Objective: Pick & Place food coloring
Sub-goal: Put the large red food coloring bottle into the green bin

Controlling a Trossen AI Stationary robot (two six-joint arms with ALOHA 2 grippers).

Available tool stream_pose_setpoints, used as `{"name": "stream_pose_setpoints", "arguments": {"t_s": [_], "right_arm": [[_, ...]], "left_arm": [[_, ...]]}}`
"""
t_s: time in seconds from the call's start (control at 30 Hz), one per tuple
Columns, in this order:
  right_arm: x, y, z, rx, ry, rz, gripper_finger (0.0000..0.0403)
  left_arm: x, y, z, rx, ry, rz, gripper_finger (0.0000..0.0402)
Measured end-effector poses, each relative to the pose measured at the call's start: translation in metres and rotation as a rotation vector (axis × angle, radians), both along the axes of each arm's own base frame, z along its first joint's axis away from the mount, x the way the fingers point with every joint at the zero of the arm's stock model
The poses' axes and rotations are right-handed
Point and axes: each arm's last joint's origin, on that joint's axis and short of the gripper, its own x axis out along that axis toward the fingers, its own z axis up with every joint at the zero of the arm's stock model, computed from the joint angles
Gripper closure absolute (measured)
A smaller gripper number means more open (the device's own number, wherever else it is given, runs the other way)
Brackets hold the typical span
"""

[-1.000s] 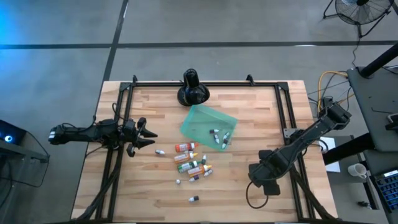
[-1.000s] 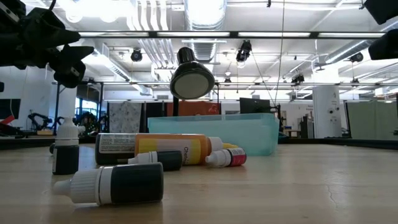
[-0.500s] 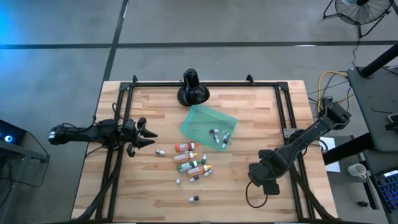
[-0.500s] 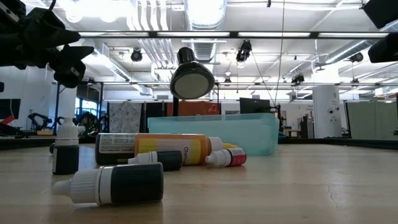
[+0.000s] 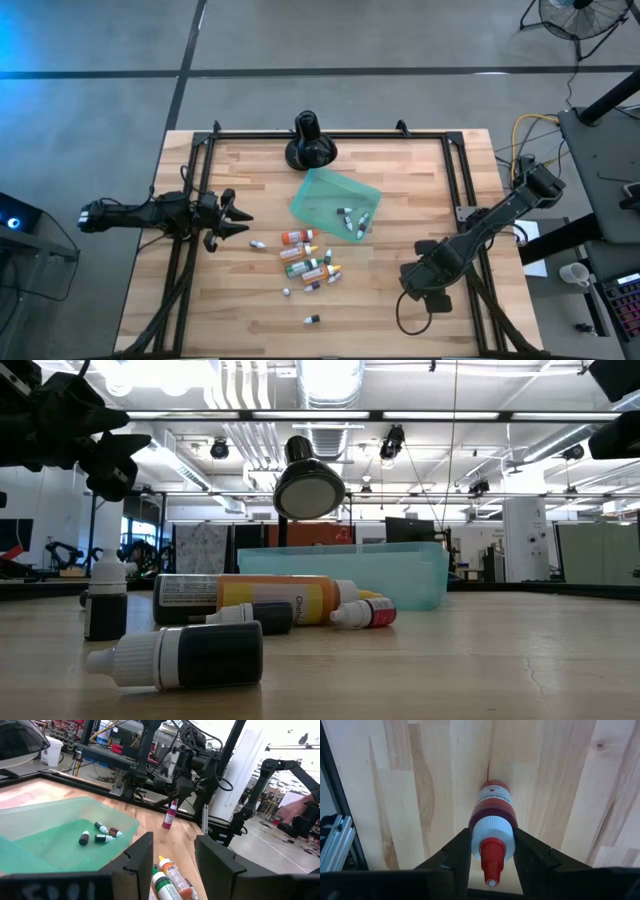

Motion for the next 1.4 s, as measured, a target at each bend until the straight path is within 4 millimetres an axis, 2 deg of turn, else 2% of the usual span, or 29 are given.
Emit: {"name": "stream_pose_setpoints", "arguments": {"t_s": [0.2,0.33,0.5,0.7,0.8,0.9,1.0,1.17,1.4], "right_arm": [[0.011,-0.008,0.009,-0.02,-0.03,-0.104,0.0293],[0.024,-0.027,0.023,-0.065,-0.04,-0.185,0.0295],[0.043,-0.072,0.048,-0.136,-0.049,-0.36,0.0295],[0.069,-0.135,0.093,-0.137,-0.196,-0.578,0.0295],[0.073,-0.159,0.114,-0.211,-0.228,-0.659,0.0295],[0.082,-0.176,0.127,-0.253,-0.24,-0.664,0.0295],[0.1,-0.193,0.123,-0.265,-0.218,-0.65,0.0295],[0.131,-0.215,0.094,-0.212,-0.115,-0.589,0.0295],[0.141,-0.226,0.063,-0.209,-0.024,-0.469,0.0296]], "left_arm": [[0.0,0.0,0.0,0.0,0.0,0.0,0.0284],[0.0,0.0,0.0,0.0,0.0,0.0,0.0284],[0.0,0.0,0.0,0.0,0.0,0.001,0.0284],[0.0,0.0,0.0,0.0,0.0,0.001,0.0284],[0.0,0.0,0.0,0.0,0.0,0.001,0.0284],[0.0,0.0,0.0,0.0,0.0,0.001,0.0284],[0.0,0.0,0.0,0.0,0.0,0.001,0.0284],[0.0,0.0,0.0,0.0,0.0,0.001,0.0284],[0.0,0.0,0.0,0.0,0.0,0.001,0.0284]]}}
